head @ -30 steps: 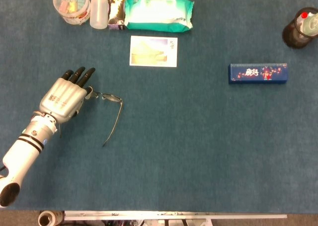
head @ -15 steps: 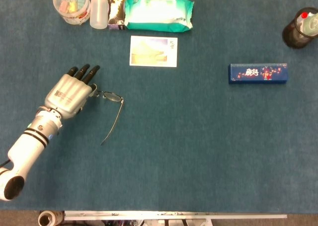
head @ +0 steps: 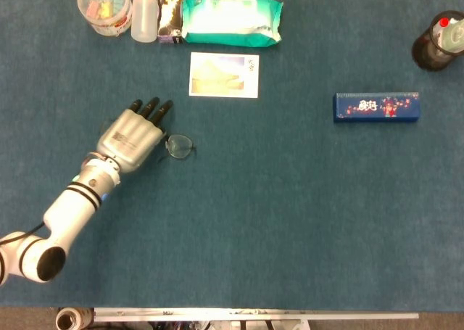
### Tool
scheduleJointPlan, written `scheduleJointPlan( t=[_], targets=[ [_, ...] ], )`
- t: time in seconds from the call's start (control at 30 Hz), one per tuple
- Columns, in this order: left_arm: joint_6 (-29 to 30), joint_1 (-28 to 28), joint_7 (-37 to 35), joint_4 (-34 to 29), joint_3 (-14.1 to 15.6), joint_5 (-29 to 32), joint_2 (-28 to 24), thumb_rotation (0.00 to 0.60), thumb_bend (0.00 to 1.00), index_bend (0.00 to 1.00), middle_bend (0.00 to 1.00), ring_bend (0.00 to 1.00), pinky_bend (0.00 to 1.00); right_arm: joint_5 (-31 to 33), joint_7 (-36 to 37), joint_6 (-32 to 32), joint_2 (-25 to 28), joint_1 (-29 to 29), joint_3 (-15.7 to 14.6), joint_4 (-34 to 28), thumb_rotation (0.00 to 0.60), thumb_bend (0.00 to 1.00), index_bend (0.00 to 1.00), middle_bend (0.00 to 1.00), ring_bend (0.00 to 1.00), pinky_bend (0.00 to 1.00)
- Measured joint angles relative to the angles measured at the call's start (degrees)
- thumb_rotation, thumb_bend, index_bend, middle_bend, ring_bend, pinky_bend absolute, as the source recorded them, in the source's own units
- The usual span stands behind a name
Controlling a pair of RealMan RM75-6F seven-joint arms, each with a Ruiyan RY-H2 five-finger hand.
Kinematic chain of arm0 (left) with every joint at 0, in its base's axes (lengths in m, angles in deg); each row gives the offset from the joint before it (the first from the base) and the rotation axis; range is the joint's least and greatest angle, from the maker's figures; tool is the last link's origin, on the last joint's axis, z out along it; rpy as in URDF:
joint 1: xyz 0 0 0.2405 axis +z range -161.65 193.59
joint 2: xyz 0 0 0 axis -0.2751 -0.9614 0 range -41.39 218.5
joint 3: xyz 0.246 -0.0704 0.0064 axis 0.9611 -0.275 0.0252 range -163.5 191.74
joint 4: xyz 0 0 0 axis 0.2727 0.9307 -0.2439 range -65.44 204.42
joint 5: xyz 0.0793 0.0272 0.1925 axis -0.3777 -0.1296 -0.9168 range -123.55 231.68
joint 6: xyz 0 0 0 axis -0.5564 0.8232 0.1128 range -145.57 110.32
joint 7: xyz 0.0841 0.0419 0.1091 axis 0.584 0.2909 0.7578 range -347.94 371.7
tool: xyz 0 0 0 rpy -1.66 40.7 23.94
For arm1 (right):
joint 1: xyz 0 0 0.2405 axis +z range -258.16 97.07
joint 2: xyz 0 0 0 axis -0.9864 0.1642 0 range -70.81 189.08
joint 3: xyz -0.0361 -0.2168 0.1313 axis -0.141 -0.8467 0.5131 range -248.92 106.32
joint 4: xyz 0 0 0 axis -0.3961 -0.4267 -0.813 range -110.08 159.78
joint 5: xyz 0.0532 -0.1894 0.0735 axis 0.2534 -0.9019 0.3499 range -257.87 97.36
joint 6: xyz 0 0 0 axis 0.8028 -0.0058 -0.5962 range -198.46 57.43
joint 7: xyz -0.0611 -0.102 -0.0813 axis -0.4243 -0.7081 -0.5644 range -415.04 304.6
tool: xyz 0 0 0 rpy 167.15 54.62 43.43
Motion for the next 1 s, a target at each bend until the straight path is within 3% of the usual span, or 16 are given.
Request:
scheduleJointPlan(
  t=[0.3,0.67,0.83,1.0],
  targets=[
    [2.7,-1.5,4.8,-3.8,0.2,2.0,0.1,0.600,0.69,0.40,0.00,0.00,0.14,-0.3,1.0,0.8,0.4,-0.3,0.0,0.1,0.600,0.24,0.27,0.34,0.23,0.22],
    [9.1,-1.5,8.8,-14.0,0.8,2.7,-5.6,0.600,0.69,0.41,0.00,0.00,0.14,-1.3,1.1,1.9,0.4,-0.8,-0.3,0.1,0.600,0.24,0.27,0.34,0.23,0.22],
    [12.3,-0.5,8.3,-18.5,1.4,0.1,-8.4,0.600,0.69,0.40,0.00,0.00,0.14,-1.3,1.2,2.2,0.4,-0.9,-0.3,0.1,0.600,0.24,0.27,0.34,0.23,0.22],
    [15.6,1.2,3.4,-19.5,1.9,-5.2,-9.7,0.600,0.69,0.32,0.00,0.00,0.14,-1.6,1.4,2.5,0.5,-1.0,-0.3,0.1,0.600,0.24,0.28,0.34,0.23,0.22]
  ],
)
